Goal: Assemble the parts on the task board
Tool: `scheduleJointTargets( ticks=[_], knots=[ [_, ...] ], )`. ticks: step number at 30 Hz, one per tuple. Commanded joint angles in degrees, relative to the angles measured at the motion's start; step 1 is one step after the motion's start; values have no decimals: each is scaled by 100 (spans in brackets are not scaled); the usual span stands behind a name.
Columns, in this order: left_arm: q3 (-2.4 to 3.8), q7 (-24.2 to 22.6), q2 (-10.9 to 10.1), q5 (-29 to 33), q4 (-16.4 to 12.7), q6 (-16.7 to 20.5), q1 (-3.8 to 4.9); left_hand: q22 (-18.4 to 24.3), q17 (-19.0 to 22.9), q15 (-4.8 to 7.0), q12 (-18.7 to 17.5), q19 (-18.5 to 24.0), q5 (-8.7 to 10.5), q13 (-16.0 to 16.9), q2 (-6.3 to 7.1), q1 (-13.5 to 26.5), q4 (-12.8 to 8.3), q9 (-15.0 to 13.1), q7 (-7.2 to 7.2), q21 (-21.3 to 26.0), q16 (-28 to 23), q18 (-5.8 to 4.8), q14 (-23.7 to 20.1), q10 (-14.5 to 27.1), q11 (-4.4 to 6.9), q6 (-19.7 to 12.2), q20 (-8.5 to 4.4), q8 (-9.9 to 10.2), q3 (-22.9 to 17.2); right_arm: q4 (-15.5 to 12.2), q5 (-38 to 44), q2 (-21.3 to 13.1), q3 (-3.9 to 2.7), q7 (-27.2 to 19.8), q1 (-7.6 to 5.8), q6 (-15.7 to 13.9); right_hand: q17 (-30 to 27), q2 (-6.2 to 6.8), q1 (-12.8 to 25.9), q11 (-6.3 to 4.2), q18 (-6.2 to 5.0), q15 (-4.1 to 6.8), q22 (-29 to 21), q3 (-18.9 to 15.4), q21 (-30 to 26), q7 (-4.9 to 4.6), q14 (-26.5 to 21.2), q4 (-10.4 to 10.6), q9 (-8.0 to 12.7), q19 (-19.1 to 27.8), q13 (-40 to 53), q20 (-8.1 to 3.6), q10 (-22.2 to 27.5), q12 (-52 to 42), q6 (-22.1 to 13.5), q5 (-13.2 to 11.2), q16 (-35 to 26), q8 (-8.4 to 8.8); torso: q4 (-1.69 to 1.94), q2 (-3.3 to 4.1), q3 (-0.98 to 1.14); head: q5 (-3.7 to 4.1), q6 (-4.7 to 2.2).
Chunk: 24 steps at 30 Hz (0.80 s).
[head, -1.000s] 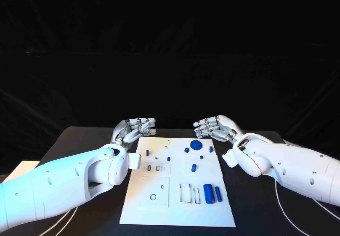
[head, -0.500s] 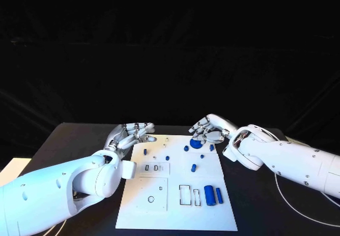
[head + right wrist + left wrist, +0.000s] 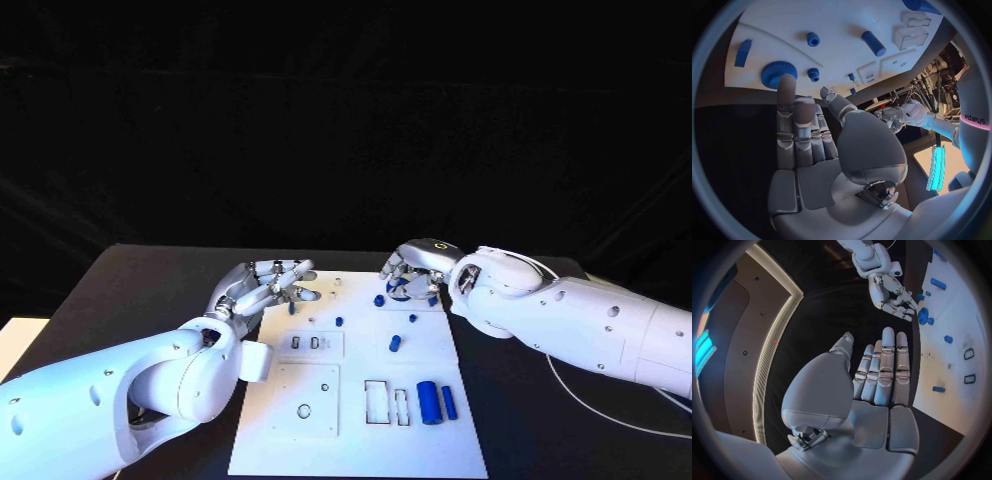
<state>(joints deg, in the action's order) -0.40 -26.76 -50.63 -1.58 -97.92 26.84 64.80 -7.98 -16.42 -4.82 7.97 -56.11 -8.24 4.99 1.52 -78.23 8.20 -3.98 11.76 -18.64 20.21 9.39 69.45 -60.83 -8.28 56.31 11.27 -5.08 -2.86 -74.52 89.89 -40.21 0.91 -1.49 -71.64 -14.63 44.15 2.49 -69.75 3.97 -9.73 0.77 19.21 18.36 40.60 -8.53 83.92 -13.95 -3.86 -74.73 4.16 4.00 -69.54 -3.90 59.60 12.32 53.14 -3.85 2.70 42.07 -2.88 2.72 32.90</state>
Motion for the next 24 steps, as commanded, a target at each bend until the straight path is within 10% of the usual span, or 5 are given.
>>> scheduleJointTargets(
  ticks=[1, 24],
  knots=[
    [21, 26, -10, -71, -88, -178, 19, -7, -23, 11, -44, -60, 17, -9, -32, 41, -1, 7, 8, -28, 38, 110, 18, 13, -13, 15, 3, 38, 29, -21, 613, 22, -5, 420, -32, 368, 577, 23, 45, 12, -60, 36, 116, 18, 181, 37, 300, 45, -3, 1, 12, 4, 50, -28, 15, -27, 539, 10, -7, 95, -29, 11, 7],
    [43, 48, -17, -5, -234, -137, 32, 0, -151, -18, -113, -58, 16, -30, -75, 26, -36, 12, 65, -19, 146, 103, -91, 103, -57, -44, 16, 94, 64, 95, 798, 284, -8, 390, -52, 753, 991, 42, 14, 87, 18, -21, 1039, 218, 1124, 10, 190, 126, -11, 73, -54, 85, 366, 13, 115, -22, 1026, 2, 45, 235, -49, 13, 43]
  ],
)
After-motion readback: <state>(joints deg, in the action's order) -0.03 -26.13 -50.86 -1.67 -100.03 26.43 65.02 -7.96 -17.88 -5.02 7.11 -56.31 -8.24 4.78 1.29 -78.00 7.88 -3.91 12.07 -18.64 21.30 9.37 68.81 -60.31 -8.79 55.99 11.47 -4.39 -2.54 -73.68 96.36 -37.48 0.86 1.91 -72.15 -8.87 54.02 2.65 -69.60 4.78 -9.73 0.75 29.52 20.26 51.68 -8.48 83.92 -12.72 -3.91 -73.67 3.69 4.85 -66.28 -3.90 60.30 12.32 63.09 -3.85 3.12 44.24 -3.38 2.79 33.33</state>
